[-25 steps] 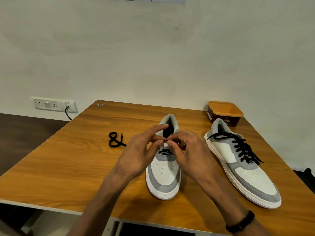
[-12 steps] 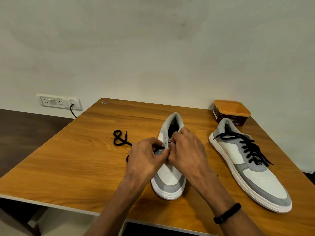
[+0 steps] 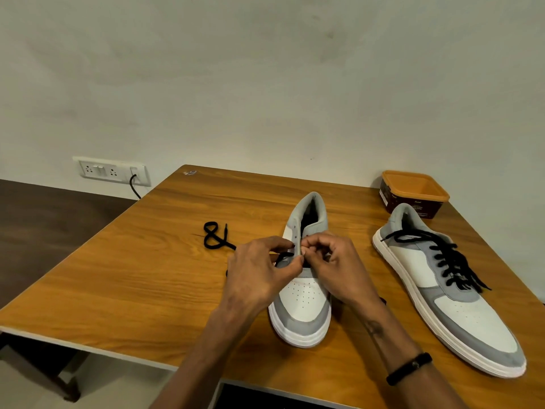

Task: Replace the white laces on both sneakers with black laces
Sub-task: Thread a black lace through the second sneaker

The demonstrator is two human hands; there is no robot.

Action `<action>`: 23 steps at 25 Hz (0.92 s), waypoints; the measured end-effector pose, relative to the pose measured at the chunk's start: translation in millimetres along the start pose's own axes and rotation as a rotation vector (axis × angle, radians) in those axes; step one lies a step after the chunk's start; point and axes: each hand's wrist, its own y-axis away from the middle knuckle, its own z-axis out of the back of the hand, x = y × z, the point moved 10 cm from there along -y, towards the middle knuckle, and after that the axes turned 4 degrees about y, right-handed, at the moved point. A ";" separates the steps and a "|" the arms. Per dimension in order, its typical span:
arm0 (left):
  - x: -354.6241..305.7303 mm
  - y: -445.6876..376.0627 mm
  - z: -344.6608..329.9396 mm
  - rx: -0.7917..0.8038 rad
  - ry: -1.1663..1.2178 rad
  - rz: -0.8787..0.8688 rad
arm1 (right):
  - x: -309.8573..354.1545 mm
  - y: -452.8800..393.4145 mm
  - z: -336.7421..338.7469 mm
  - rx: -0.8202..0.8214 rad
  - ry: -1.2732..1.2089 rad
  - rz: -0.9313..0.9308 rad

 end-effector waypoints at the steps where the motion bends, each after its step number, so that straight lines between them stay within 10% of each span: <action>1: 1.0 -0.9 0.9 0.017 0.003 -0.008 | -3.1 -0.6 -0.6 -0.003 -0.030 -0.007; 11: 1.2 -14.8 1.3 -0.033 0.077 0.018 | 21.7 -3.3 7.2 0.130 0.610 0.102; 15: 34.4 -18.1 21.7 -0.084 0.454 0.256 | 12.5 5.1 20.1 0.186 0.605 0.069; 20: 109.6 -17.9 93.9 -0.601 1.215 0.619 | 9.7 11.6 22.8 0.186 0.603 0.054; 23: 117.5 -4.7 119.3 -0.754 0.944 0.516 | 10.2 13.3 23.4 0.158 0.530 0.053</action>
